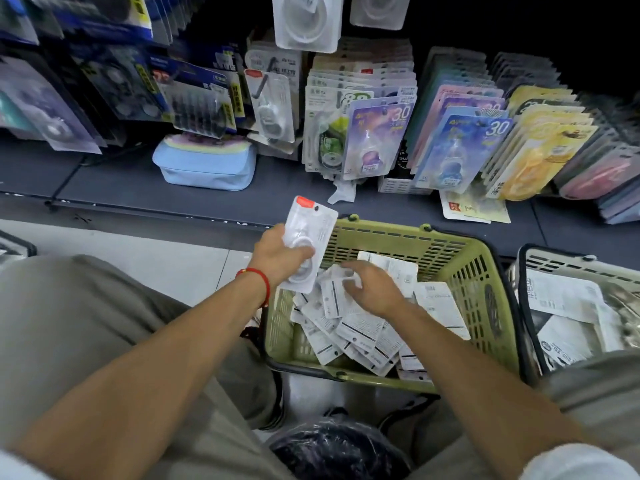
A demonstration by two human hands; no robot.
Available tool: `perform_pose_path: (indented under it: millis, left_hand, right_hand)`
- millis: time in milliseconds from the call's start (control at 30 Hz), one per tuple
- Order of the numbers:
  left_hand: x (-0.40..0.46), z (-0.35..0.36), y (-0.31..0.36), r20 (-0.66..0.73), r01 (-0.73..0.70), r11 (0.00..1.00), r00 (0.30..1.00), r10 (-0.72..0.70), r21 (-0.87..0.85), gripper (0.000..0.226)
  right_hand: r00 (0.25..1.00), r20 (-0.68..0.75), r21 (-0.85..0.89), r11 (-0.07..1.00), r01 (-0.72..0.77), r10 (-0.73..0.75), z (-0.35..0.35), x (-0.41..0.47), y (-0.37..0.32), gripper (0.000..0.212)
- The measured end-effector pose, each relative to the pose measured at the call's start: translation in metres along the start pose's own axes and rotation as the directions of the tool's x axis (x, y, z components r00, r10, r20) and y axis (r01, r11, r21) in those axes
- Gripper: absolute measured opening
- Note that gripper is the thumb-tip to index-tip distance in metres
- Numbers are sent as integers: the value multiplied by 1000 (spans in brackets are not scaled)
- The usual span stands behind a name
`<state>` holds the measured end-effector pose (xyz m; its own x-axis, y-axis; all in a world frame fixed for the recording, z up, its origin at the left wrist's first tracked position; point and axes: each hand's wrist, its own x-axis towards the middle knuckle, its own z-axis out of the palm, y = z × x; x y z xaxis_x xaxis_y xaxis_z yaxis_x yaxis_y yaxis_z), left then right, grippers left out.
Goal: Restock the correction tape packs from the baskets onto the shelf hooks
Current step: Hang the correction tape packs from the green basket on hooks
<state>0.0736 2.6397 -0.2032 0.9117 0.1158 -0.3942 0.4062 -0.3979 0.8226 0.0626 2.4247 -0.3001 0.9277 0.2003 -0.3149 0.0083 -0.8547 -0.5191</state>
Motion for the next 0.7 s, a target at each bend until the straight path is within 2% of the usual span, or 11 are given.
perform_pose_path:
  millis: [67,100,167,267,333,400,467,533,600,633,700]
  left_hand:
    - [4,-10,-3,-52,50,992,997,-56,-114,31]
    - [4,-13,-4,-58,65,986,996,-75,-151,30]
    - [2,-14,-6,-52,78,982,995,-88,-175,26]
    - [2,-9,-6,-25,60,985,998,-65,-164,24]
    - [2,-3,-5,-17,56,991,998,-58,-124,26]
    - [1,6,-2,-11,58,995,998,-59,-83,29]
    - [0,15,0,-3,53,996,999,-53,-66,29]
    - [-6,23,1,80,56,994,996,-48,-92,42]
    - [-14,30,0,228,91,988,972,-60,-125,52]
    - [-17,34,-1,286,100,985,957,-56,-141,50]
    - [-21,38,-5,329,105,983,943,-49,-153,48]
  right_hand:
    - [960,280,-346,931,119,-19,36,-6,13,75]
    - [948,317,-395,910,129,3,49,-10,15,83]
    - [963,268,-385,920,75,34,65,-13,19,86]
    - [976,219,-355,930,91,-11,52,-18,18,62]
    - [992,122,-123,992,32,-17,27,-22,15,44]
    - [994,-106,120,993,-8,21,-5,-25,5,30]
    - [922,-307,465,882,-71,236,-37,-22,-5,20]
    - [881,-265,798,601,-28,392,-59,-17,-14,14]
    - [909,-161,939,343,21,384,-63,-12,-24,19]
    - [918,-142,956,291,31,369,-58,-10,-29,21]
    - [907,-160,932,361,10,389,-41,-8,-35,21]
